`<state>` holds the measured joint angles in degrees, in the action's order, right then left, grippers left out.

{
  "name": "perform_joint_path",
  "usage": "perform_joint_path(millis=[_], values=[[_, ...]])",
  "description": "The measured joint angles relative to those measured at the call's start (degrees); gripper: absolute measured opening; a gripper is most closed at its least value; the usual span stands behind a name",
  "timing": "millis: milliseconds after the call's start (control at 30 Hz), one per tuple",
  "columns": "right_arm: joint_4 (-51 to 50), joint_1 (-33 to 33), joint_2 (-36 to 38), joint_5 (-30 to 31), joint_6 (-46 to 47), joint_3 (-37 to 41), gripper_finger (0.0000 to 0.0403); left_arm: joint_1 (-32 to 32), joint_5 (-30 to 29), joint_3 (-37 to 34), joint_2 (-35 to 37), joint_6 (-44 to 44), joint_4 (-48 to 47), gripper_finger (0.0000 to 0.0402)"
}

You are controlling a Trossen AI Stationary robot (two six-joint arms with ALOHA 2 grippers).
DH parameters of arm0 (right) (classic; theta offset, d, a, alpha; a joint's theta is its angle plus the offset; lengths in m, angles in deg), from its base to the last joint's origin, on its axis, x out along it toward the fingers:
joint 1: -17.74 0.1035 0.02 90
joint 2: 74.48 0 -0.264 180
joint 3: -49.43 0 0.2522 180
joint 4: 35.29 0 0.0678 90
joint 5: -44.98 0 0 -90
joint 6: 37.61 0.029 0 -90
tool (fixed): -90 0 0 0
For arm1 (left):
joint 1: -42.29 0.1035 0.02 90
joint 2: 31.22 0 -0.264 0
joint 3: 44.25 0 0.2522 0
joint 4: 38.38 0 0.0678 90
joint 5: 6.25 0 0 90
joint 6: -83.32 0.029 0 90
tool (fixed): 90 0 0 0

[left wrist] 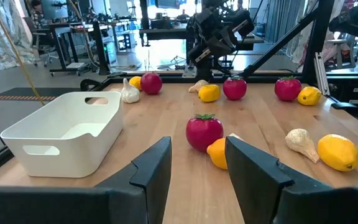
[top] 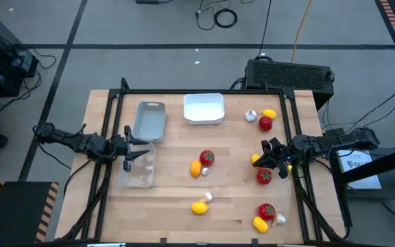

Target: Sort produce into baskets

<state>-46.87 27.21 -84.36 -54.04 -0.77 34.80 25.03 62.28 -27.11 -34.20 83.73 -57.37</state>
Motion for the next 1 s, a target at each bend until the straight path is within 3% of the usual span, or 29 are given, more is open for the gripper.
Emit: perform_joint_path(millis=[833, 1000], values=[[-0.01, -0.01, -0.01, 0.07, -0.01, 0.0, 0.0004, -0.02, 0.02, 0.0, 0.0, 0.0, 0.0, 0.016], [-0.14, 0.0, -0.02, 4.03, -5.15, 0.02, 0.0004, -0.01, 0.02, 0.0, 0.0, 0.0, 0.02, 0.016]])
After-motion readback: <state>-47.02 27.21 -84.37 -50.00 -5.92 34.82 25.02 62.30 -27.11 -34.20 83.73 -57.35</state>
